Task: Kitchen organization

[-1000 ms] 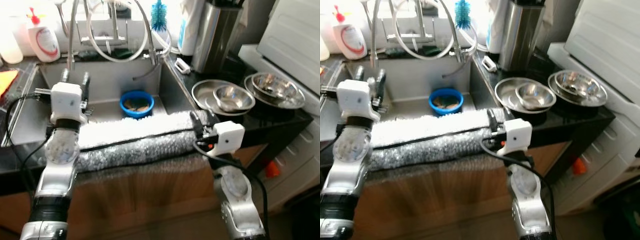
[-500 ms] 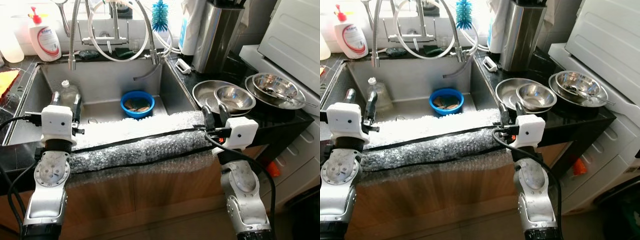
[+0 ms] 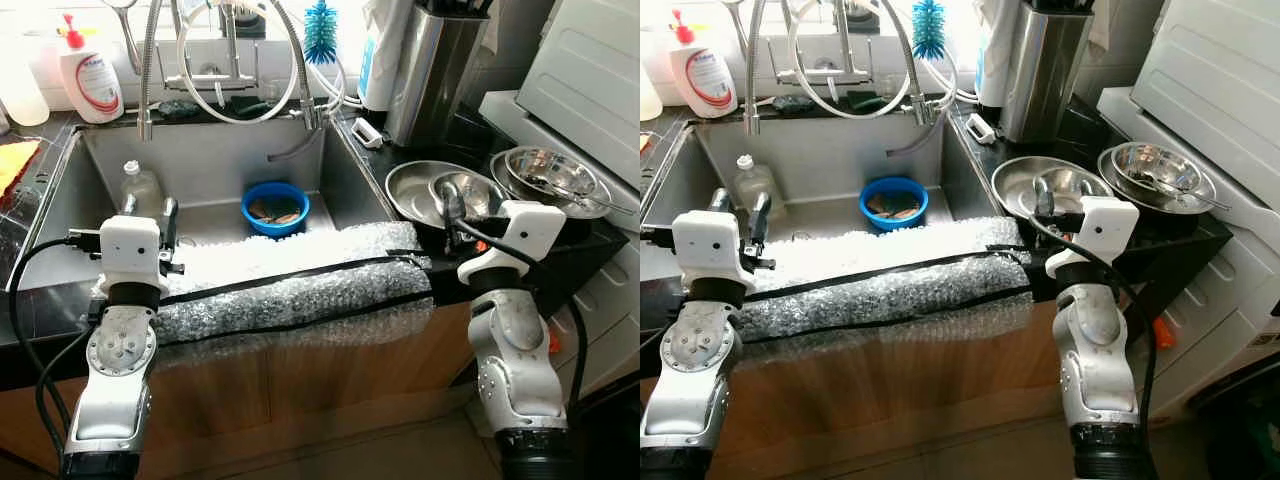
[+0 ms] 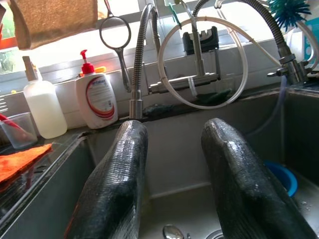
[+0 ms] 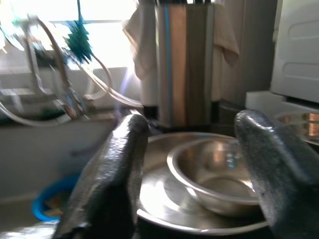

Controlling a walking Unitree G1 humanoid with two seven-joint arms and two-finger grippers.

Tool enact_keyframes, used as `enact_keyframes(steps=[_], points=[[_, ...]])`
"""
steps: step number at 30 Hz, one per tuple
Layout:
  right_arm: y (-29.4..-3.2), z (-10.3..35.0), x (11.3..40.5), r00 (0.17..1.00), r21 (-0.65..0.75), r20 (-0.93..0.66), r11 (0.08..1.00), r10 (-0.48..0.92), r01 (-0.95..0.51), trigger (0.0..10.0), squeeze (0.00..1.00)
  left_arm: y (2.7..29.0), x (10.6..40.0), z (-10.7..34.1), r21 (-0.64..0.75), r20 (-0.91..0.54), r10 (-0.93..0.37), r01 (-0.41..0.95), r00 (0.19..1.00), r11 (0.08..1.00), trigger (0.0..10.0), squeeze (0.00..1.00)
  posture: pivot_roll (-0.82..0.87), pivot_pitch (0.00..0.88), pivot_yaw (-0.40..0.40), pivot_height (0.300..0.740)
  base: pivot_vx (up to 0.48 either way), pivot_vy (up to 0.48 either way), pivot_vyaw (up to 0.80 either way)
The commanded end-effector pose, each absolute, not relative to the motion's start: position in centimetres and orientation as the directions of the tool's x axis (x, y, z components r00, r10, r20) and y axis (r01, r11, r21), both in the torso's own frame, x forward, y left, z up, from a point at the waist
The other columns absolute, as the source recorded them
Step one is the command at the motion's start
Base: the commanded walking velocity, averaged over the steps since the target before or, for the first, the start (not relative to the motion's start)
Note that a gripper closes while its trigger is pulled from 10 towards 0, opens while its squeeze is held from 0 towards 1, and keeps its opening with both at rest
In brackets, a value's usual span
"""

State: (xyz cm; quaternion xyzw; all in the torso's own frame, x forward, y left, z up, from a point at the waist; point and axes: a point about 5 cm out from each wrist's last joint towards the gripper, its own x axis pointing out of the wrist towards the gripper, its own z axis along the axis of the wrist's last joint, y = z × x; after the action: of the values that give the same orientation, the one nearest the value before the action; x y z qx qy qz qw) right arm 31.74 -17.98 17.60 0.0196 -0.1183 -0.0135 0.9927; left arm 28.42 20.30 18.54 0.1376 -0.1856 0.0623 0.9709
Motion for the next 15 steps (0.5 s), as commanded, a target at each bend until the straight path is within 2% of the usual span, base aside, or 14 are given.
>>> enact_keyframes(steps=[1,2,3,8,15], points=[[-18.8,18.1,32.3,0.976,0.021,0.213,0.999,-0.042,0.039,10.0,0.29,19.6,28.6,19.3,0.233,0.396,0.044,-0.147,0.917,0.961,10.0,0.00,-0.01,0.000,-0.061,0.740,0.000,0.000,0.00],[-18.9,18.2,32.5,0.978,0.005,0.205,1.000,-0.028,0.028,10.0,0.29,19.5,28.7,19.3,0.230,0.396,0.045,-0.146,0.917,0.962,10.0,0.00,-0.01,0.000,-0.061,0.740,0.000,0.000,0.00],[-19.0,18.2,32.6,0.981,-0.025,0.191,0.999,-0.027,0.033,10.0,0.00,19.5,28.7,19.4,0.229,0.397,0.045,-0.146,0.917,0.962,10.0,0.00,-0.01,0.000,-0.061,0.740,0.000,0.000,0.00],[-19.4,18.6,33.3,0.987,-0.066,0.161,0.998,-0.001,0.012,10.0,0.00,19.3,28.8,19.4,0.227,0.396,0.041,-0.141,0.917,0.964,10.0,0.00,-0.01,0.000,-0.054,0.740,0.000,0.000,0.00],[-20.0,19.4,35.6,0.999,-0.202,0.034,0.979,0.039,-0.031,10.0,0.00,18.9,29.2,19.6,0.227,0.392,0.024,-0.122,0.920,0.966,10.0,0.00,-0.01,0.000,-0.040,0.740,0.000,0.000,0.00]])
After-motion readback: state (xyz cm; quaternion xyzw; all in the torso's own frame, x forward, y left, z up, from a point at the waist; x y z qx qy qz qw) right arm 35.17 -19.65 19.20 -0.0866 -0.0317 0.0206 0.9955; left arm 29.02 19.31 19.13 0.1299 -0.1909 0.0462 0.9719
